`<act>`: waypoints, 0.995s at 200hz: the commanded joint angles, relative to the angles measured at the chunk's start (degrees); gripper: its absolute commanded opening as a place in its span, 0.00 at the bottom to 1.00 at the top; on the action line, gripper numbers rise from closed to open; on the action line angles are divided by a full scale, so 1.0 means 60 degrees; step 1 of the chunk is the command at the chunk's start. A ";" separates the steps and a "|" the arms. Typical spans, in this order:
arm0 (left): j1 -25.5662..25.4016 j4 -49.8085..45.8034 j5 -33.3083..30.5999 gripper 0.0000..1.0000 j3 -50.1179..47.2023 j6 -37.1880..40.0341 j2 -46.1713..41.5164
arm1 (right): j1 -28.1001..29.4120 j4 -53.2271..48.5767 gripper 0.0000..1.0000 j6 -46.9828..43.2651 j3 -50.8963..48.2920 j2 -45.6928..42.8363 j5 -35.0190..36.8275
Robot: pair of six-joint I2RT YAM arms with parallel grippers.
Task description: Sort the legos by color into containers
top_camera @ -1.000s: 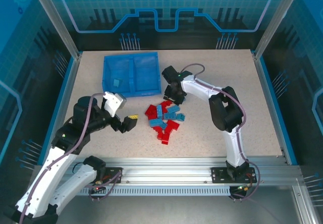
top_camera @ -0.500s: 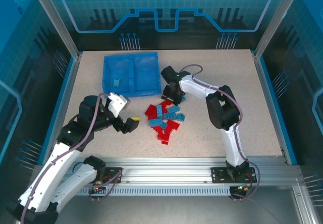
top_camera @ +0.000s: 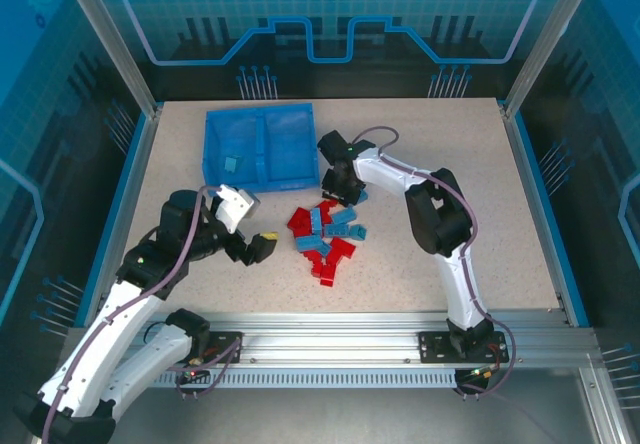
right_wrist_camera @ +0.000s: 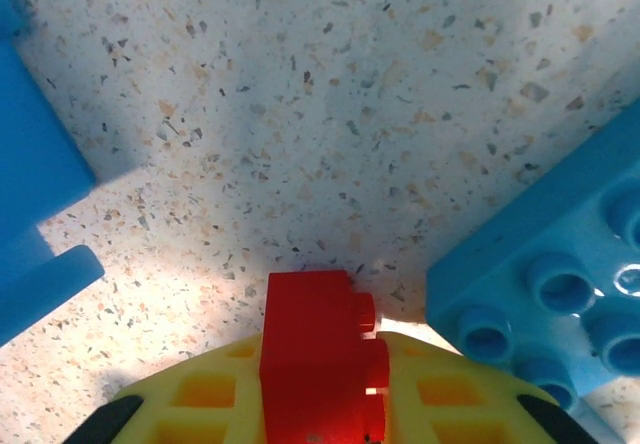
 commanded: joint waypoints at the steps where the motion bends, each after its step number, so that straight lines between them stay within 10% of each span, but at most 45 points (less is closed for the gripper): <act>1: -0.0075 0.0280 -0.0576 0.99 0.0001 -0.0173 -0.0121 | 0.0001 0.0249 0.22 -0.0877 -0.0261 -0.1360 0.0603; 54: -0.0079 0.0767 -0.3591 0.99 0.0304 -0.2526 -0.0581 | 0.1179 0.2303 0.24 -0.5064 -0.0644 -0.3524 0.1804; 98: -0.0075 -0.0218 -0.6273 0.99 0.0633 -0.4938 -0.0222 | 0.1509 0.0626 0.23 -0.6888 0.3612 -0.0748 0.2403; 146: -0.0060 -0.0917 -0.6128 0.99 0.0572 -0.6409 -0.0017 | 0.1402 -0.1271 0.24 -0.7445 0.8996 0.3384 0.2875; 199: -0.0060 -0.0911 -0.6080 0.99 0.0382 -0.6657 0.0159 | 0.1335 -0.0690 0.36 -0.7195 0.9073 0.4163 0.2037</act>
